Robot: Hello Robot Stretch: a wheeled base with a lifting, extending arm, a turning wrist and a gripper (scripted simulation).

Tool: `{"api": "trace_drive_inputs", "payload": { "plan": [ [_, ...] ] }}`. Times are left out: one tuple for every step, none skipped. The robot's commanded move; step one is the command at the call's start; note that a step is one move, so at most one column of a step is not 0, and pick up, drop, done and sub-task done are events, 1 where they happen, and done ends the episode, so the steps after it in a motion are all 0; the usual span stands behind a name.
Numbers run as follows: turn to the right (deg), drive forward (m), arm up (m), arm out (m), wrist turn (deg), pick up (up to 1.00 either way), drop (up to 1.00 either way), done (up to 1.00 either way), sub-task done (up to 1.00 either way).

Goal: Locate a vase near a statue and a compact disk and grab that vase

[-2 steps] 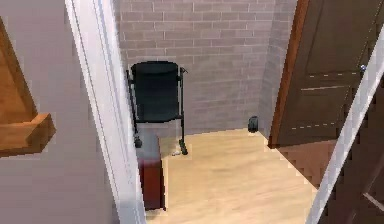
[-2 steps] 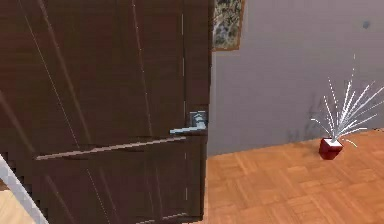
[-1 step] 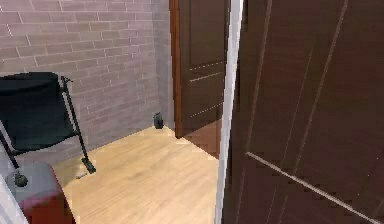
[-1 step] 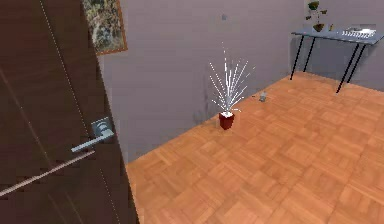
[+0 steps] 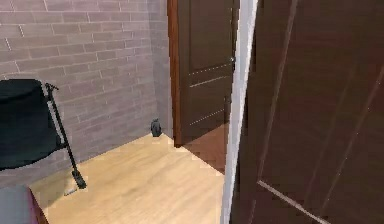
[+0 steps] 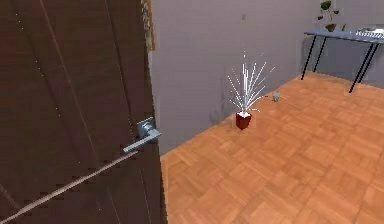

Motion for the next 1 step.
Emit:
{"api": "trace_drive_inputs", "payload": {
  "plan": [
    [45.0, 0.00, 0.00, 0.00, 0.0, 0.00, 0.00, 0.00, 0.00]
  ]
}}
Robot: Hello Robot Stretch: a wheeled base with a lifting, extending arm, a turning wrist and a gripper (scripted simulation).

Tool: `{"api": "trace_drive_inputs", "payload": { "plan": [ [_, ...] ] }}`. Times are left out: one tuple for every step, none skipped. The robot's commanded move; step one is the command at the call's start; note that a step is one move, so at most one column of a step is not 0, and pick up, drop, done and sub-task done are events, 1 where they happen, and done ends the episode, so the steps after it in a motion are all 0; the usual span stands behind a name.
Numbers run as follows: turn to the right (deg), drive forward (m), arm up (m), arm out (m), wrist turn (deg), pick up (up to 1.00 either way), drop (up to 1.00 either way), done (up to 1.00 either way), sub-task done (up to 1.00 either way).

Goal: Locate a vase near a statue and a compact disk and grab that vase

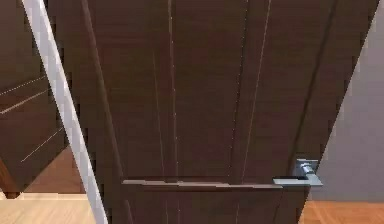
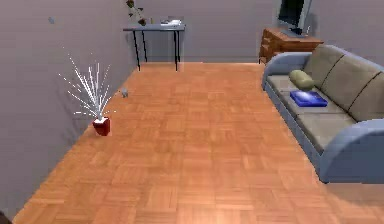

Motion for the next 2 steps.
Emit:
{"api": "trace_drive_inputs", "payload": {
  "plan": [
    [45.0, 0.00, 0.00, 0.00, 0.0, 0.00, 0.00, 0.00, 0.00],
    [45.0, 0.00, 0.00, 0.00, 0.0, 0.00, 0.00, 0.00, 0.00]
  ]
}}
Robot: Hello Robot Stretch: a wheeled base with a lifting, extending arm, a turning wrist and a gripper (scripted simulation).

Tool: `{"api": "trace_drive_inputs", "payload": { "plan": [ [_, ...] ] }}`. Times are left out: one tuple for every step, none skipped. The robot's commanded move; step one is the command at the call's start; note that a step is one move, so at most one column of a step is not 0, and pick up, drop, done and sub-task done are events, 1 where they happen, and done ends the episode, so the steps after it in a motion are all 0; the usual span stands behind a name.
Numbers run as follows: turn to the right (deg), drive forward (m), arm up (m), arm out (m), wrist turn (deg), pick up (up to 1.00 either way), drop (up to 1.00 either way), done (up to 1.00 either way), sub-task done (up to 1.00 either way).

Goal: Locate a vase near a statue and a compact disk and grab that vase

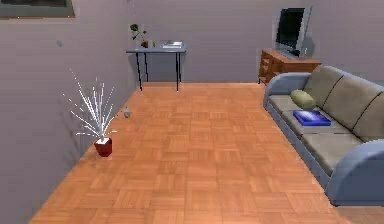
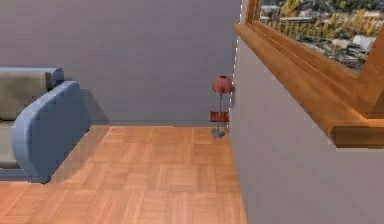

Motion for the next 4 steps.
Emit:
{"api": "trace_drive_inputs", "payload": {
  "plan": [
    [18.0, 0.00, 0.00, 0.00, 0.0, 0.00, 0.00, 0.00, 0.00],
    [0.0, 0.20, 0.00, 0.00, 0.0, 0.00, 0.00, 0.00, 0.00],
    [-45.0, 0.00, 0.00, 0.00, 0.0, 0.00, 0.00, 0.00, 0.00],
    [-45.0, 0.00, 0.00, 0.00, 0.0, 0.00, 0.00, 0.00, 0.00]
  ]
}}
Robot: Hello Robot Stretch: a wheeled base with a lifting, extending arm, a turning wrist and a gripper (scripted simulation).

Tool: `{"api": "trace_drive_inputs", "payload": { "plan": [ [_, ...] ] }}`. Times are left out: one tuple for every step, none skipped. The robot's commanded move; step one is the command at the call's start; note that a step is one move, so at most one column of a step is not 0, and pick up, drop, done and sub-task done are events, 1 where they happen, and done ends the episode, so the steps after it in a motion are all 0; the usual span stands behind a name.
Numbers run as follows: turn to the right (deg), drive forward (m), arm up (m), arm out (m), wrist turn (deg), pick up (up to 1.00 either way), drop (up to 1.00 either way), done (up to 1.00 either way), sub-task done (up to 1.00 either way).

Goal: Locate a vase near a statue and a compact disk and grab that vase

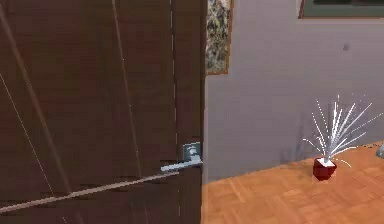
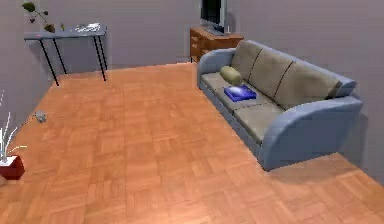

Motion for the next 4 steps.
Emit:
{"api": "trace_drive_inputs", "payload": {
  "plan": [
    [-45.0, 0.00, 0.00, 0.00, 0.0, 0.00, 0.00, 0.00, 0.00],
    [-36.0, 0.00, 0.00, 0.00, 0.0, 0.00, 0.00, 0.00, 0.00],
    [-3.0, 0.00, 0.00, 0.00, 0.0, 0.00, 0.00, 0.00, 0.00],
    [9.0, 0.00, 0.00, 0.00, 0.0, 0.00, 0.00, 0.00, 0.00]
  ]
}}
